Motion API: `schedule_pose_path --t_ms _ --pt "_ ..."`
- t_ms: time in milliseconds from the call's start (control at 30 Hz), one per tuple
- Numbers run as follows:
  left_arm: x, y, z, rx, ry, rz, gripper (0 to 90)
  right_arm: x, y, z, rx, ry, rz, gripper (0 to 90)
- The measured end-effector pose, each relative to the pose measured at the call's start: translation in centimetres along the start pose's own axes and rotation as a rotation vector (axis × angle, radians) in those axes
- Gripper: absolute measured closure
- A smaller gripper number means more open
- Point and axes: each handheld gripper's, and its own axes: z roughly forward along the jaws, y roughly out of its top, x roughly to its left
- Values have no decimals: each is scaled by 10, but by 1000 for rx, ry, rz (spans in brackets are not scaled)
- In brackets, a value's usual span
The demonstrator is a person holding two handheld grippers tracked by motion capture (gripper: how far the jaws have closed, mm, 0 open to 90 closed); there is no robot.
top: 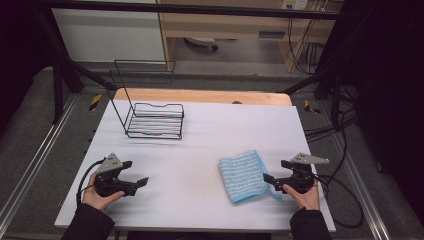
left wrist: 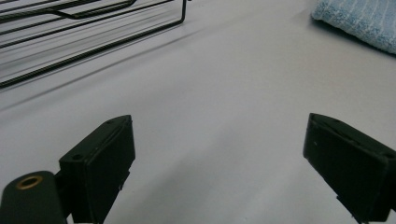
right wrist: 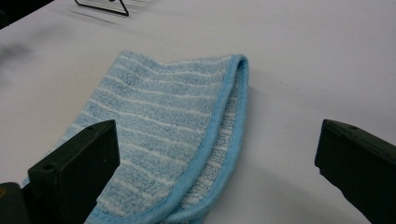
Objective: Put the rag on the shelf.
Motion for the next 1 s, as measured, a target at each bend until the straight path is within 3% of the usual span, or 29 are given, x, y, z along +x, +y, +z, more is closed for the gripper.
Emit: schedule_pose_path --t_ms 333,633,1000 --pt "4 -2 0 -2 12 -7 97 2 0 0 4 -9 -2 8" --pt "5 -2 1 0 14 1 97 12 5 5 20 -16 -6 12" --pt "6 -2 0 1 30 -5 92 42 16 21 45 5 -55 46"
